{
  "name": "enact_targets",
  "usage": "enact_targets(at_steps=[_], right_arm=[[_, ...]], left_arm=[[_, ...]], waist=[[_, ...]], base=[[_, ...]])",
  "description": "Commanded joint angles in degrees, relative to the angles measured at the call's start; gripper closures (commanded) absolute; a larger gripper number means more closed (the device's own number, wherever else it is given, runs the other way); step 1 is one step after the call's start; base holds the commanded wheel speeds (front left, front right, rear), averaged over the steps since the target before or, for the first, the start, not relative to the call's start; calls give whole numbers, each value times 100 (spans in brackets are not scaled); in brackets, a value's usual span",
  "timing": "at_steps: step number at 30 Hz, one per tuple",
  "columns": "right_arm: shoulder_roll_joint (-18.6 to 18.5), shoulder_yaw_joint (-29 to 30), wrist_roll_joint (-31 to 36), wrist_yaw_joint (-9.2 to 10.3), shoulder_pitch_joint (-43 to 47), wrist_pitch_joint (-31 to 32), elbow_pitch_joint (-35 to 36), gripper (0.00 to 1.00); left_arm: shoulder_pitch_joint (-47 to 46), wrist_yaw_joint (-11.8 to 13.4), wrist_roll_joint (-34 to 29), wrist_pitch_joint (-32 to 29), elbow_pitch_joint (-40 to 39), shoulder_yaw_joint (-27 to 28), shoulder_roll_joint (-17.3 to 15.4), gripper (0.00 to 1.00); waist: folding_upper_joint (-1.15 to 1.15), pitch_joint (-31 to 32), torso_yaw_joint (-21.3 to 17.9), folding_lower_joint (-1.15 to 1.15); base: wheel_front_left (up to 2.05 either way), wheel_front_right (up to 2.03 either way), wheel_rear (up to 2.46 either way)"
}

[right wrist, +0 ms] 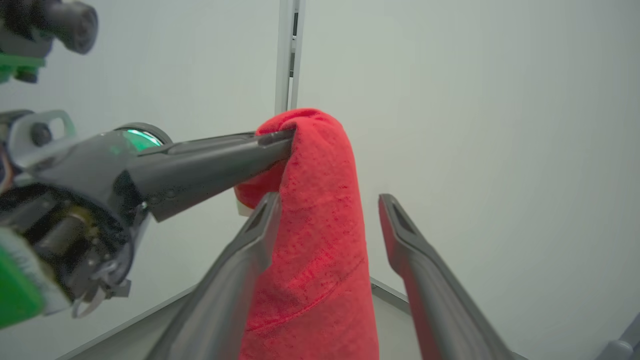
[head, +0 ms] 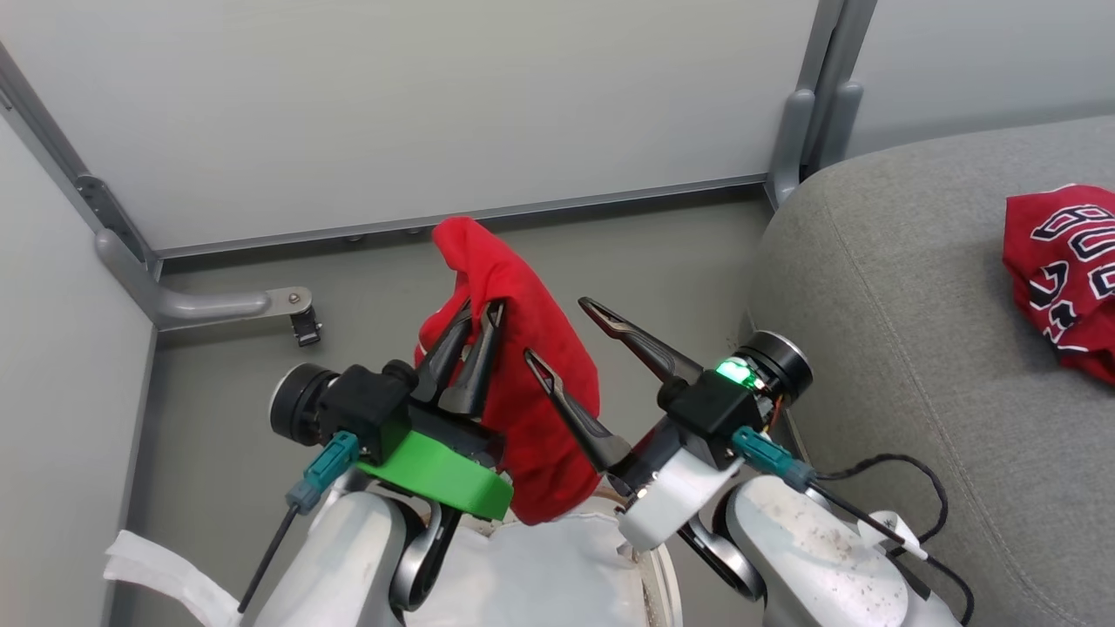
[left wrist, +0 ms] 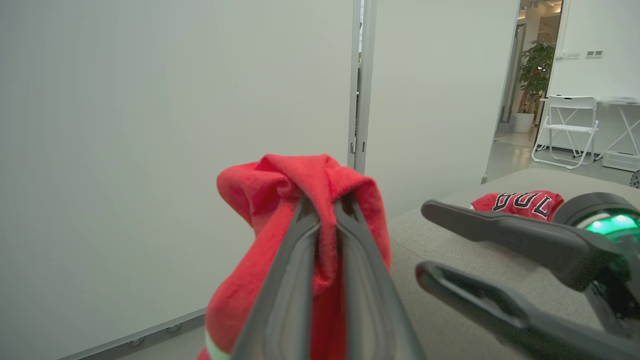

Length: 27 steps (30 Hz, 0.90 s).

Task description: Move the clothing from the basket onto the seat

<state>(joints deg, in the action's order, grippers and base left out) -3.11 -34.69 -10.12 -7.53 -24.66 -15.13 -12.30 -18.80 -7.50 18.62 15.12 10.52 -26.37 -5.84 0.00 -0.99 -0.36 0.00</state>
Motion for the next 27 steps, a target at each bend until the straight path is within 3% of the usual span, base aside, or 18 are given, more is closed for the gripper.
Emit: enact_targets(at_steps=[1, 7, 12, 13, 14, 20, 21, 22, 23, 27], right_arm=[[-37, -72, 33, 8, -181, -3, -189, 0], [2, -186, 188, 8, -493, -2, -1011, 0], [11, -221, -72, 7, -439, -2, -1606, 0], [10, -229, -146, 8, -417, -3, -1692, 46], [12, -224, -195, 8, -424, -3, -1712, 100], [7, -54, -483, 7, -254, -3, -1593, 100], [8, -46, -455, 7, -243, -3, -1563, 100], [7, 18, -443, 8, -228, -3, -1516, 100], [6, 64, -446, 8, -210, -3, -1469, 100], [13, 300, -388, 7, -109, -3, -1332, 100]], left_arm=[[-66, 3, 72, 2, -7, -48, 42, 100], [-159, 3, 168, 2, -19, -302, 116, 100], [-216, 2, 312, 2, -116, -516, 166, 100], [-222, 3, 341, 2, -138, -561, 173, 100], [-214, 3, 364, 2, -148, -569, 175, 100], [-108, 3, 283, 3, -84, -411, 117, 100], [-83, 3, 256, 2, -71, -372, 111, 94], [-50, 2, 214, 2, -60, -318, 108, 58], [-8, 2, 165, 2, -34, -260, 95, 3], [73, 2, 43, 1, 59, -130, 99, 0]], waist=[[0, -38, 110, 0], [0, -64, 419, 0], [0, -82, 696, 0], [0, -84, 744, 0], [0, -87, 772, 0], [0, -106, 734, 0], [0, -114, 692, 0], [0, -132, 620, 0], [0, -157, 523, 0], [0, -257, 111, 0]], base=[[0, 0, 0], [0, 0, 0], [0, 0, 0], [0, 0, 0], [0, 0, 0], [0, 0, 0], [0, 0, 0], [0, 0, 0], [0, 0, 0], [0, 0, 0]])
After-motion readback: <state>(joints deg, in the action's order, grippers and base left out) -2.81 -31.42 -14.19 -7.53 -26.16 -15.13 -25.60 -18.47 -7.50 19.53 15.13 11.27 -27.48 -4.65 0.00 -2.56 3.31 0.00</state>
